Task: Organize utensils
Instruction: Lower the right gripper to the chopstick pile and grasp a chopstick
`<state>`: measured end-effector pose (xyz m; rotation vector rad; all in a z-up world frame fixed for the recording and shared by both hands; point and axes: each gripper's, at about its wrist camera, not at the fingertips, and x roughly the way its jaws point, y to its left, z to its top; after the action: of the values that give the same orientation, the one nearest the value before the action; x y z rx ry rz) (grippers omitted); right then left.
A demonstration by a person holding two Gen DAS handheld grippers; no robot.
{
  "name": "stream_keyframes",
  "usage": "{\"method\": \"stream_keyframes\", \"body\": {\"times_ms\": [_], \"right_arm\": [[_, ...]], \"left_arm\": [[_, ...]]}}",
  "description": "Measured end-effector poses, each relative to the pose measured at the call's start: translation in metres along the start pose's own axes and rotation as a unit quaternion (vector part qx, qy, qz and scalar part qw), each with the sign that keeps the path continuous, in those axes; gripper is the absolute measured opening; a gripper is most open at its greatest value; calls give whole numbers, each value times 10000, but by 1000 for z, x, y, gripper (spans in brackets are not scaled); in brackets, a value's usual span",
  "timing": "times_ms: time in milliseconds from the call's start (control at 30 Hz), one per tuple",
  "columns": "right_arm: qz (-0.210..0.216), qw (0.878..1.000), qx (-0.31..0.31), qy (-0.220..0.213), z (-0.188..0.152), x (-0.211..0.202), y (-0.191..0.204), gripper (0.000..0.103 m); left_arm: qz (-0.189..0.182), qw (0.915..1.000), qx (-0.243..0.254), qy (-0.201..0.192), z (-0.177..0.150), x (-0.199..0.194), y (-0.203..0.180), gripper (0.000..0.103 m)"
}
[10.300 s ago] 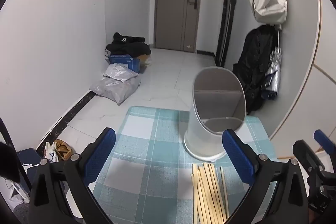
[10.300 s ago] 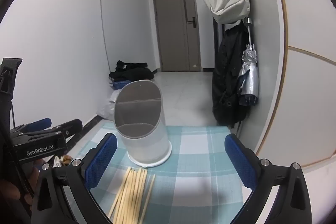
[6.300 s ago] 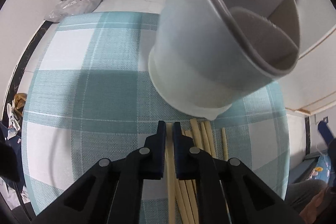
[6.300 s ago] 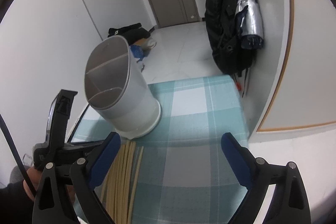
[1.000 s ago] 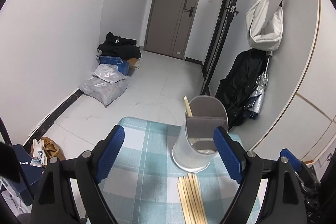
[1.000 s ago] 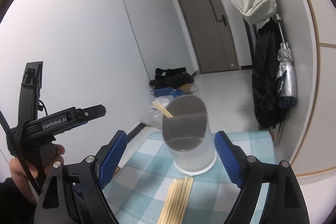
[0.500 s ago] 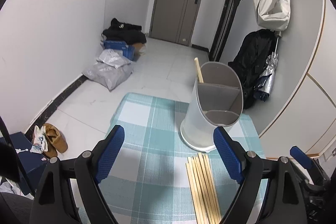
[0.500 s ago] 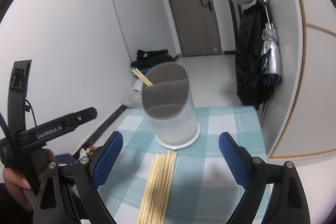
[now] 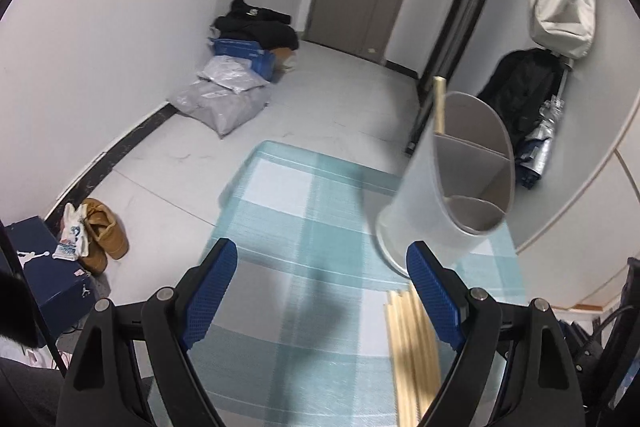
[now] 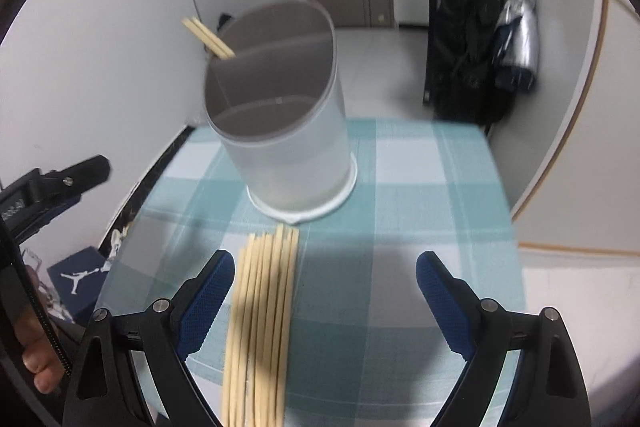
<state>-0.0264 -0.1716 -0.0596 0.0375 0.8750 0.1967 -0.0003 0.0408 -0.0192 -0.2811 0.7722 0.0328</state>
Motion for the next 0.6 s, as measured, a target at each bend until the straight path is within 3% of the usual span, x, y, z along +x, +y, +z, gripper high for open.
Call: {"method": "stream_keyframes", "body": {"times_ms": [167, 300, 467, 533, 600], "right_arm": [[-176, 9988, -287, 363, 0, 26, 9, 86], [-121, 9959, -556, 699, -1, 46, 19, 55], [-350, 9904, -985, 900, -7, 61, 32, 50], [-370, 9893, -1028, 968, -9, 64, 33, 36], [-344, 9901, -925, 1000, -8, 64, 31, 32]], "left_arm": [[189, 9998, 3, -119, 3, 1, 3, 84], [206, 9998, -4, -85, 5, 4, 7, 84], [264, 9996, 10, 15, 5, 10, 11, 84], [265, 9996, -12, 87, 6, 13, 13, 84], [225, 9996, -89, 154, 5, 14, 17, 84]]}}
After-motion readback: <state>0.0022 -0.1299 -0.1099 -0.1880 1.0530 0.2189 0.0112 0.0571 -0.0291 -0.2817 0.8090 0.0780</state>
